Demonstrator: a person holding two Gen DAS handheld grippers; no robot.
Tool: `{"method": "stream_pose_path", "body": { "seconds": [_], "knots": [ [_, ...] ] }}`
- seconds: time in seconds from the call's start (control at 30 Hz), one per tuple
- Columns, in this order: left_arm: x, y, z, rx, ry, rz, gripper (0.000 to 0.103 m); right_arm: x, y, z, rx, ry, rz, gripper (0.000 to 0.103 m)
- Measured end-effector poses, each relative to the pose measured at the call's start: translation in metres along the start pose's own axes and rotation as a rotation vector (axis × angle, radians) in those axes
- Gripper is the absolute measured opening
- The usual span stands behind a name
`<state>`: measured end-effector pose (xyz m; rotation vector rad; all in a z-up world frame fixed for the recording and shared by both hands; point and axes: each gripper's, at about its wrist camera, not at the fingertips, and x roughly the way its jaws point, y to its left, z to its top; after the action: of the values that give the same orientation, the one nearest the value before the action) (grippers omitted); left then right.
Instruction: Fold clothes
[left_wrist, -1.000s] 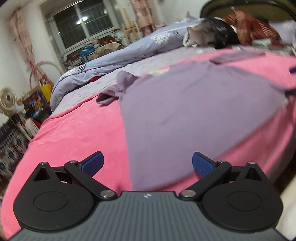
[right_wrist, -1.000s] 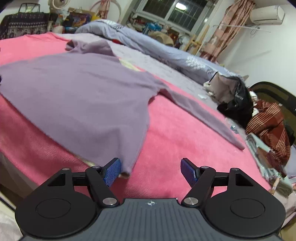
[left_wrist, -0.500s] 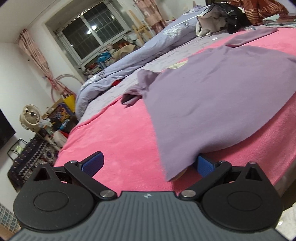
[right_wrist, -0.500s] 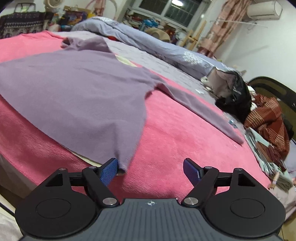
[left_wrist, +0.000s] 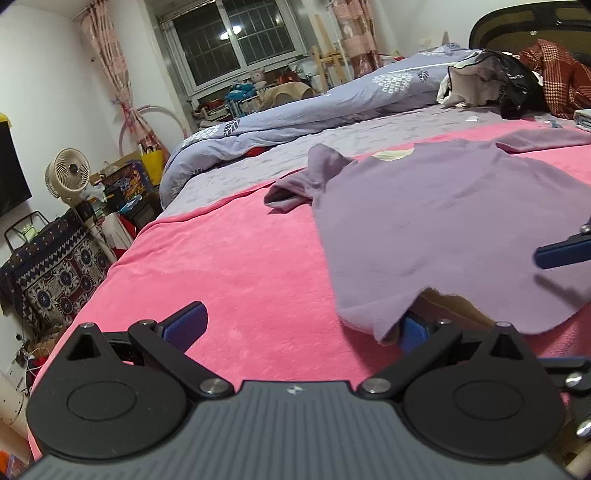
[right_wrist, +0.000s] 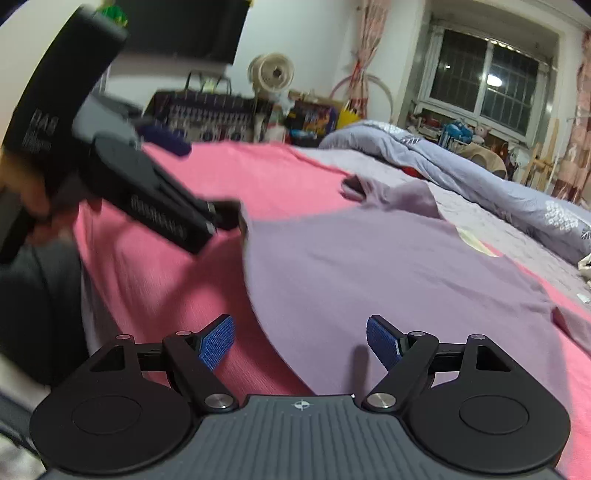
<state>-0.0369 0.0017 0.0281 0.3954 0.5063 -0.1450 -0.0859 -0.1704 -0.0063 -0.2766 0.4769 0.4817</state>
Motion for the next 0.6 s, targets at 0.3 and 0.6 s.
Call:
{"method": "stream_pose_path", "body": {
  "seconds": [0.3, 0.6],
  "knots": [
    [-0.01, 0.001, -0.009, 0.031, 0.014, -0.02, 0.103, 0.01, -0.018, -0.001, 0.131, 0.021, -0.104, 0.079],
    [-0.012, -0.018, -0.005, 0.098, -0.007, -0.117, 0.103, 0.022, -0.024, -0.002, 0.162, 0.018, -0.134, 0.083]
  ]
}}
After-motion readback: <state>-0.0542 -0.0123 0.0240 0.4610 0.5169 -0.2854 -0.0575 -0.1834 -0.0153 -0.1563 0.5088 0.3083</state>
